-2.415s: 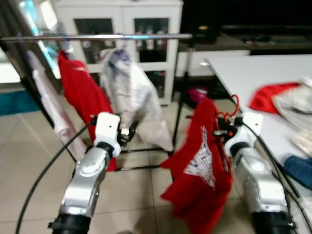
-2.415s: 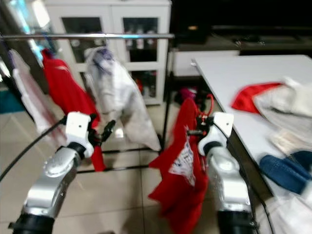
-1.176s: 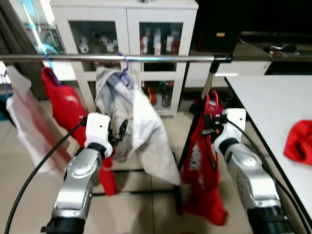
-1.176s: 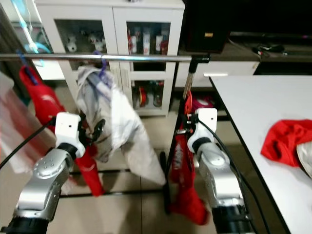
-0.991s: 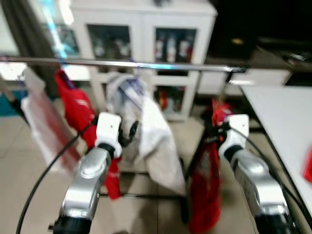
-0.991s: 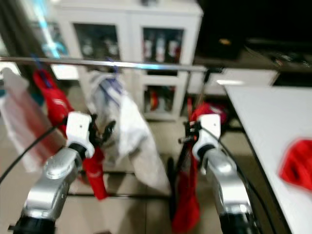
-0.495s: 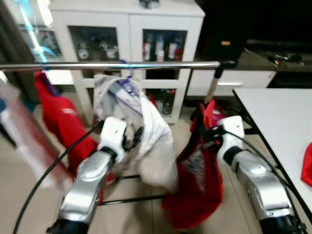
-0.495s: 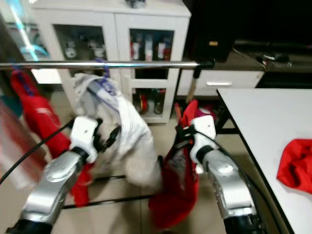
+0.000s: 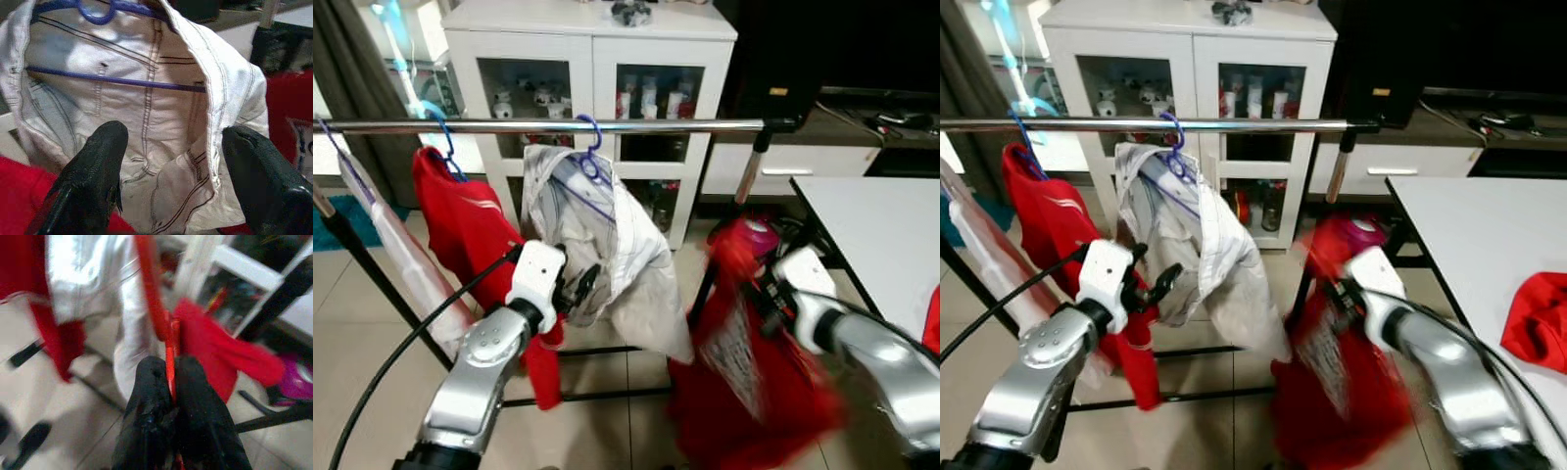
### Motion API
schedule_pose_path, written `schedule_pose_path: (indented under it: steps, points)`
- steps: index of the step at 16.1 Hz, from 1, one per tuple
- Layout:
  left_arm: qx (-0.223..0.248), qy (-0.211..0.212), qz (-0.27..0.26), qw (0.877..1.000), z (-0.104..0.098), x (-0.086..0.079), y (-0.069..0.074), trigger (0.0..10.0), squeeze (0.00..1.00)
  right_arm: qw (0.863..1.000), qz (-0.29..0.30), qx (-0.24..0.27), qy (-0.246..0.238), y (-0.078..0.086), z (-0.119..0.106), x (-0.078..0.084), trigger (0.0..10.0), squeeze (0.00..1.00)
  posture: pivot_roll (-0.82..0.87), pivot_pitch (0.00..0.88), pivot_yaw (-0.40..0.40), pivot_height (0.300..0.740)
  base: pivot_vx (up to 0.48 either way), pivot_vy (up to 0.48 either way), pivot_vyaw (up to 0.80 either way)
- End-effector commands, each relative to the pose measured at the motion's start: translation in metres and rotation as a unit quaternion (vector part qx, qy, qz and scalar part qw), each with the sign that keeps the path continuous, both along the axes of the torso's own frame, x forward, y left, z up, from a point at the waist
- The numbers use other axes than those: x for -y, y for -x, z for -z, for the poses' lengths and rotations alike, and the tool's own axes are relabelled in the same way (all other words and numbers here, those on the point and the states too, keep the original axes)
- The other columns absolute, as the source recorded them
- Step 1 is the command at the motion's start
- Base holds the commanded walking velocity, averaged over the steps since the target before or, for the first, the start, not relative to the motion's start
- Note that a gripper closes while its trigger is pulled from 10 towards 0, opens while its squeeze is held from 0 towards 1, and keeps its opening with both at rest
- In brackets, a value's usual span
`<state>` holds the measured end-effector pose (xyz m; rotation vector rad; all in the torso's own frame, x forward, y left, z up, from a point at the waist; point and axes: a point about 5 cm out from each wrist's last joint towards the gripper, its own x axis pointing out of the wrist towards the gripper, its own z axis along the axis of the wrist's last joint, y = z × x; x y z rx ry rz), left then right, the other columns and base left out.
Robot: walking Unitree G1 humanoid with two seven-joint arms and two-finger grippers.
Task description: Hang hanger
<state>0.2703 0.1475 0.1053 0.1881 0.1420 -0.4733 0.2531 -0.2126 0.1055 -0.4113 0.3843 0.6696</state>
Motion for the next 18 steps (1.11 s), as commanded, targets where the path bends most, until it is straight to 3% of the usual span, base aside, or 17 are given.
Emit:
schedule_pose_path:
  steps: [1,3,6,9,11,14,17,18]
  points:
    - [0.001,0.0,0.027,1.0,-0.003,0.003,0.003,10.0,0.0,0.998,-0.057,0.012,-0.01,0.004,-0.014,-0.007,10.0,0.0,0.04,0.043,-0.005,0.74,0.0,0.0,0.0]
    - [-0.006,-0.002,0.048,0.999,-0.003,0.001,0.005,10.0,0.0,0.992,-0.121,-0.025,-0.004,0.018,-0.02,-0.006,10.0,0.0,0.04,0.042,-0.003,0.74,0.0,0.0,0.0]
    - [-0.016,-0.005,0.066,0.998,-0.002,-0.001,0.007,10.0,0.0,0.992,-0.126,-0.021,-0.018,0.016,-0.024,-0.013,10.0,0.0,0.04,0.038,-0.003,0.74,0.0,0.0,0.0]
    - [-0.018,-0.003,0.09,0.996,-0.003,-0.001,0.012,10.0,0.0,0.998,-0.064,0.008,-0.026,-0.005,-0.02,-0.028,10.0,0.0,0.04,0.03,-0.009,0.74,0.0,0.0,0.0]
    - [-0.014,-0.006,0.103,0.995,-0.005,-0.002,0.014,10.0,0.0,0.999,0.023,0.025,-0.017,-0.024,-0.017,-0.028,10.0,0.0,0.05,0.02,-0.013,0.74,0.0,0.0,0.0]
    - [-0.011,-0.012,0.109,0.994,-0.007,-0.005,0.013,10.0,0.0,0.999,0.041,0.025,-0.007,-0.029,-0.018,-0.025,10.0,0.0,0.05,0.007,-0.012,0.74,0.0,0.0,0.0]
    - [-0.013,-0.017,0.117,0.993,-0.008,-0.005,0.012,10.0,0.0,0.995,0.074,0.023,0.059,-0.031,-0.017,0.0,10.0,0.0,0.05,0.001,-0.004,0.74,0.0,0.0,0.0]
    - [-0.013,-0.018,0.118,0.993,-0.008,-0.004,0.011,10.0,0.0,0.993,0.099,0.026,0.058,-0.033,-0.018,0.006,10.0,0.0,0.05,0.002,0.0,0.74,0.0,0.0,0.0]
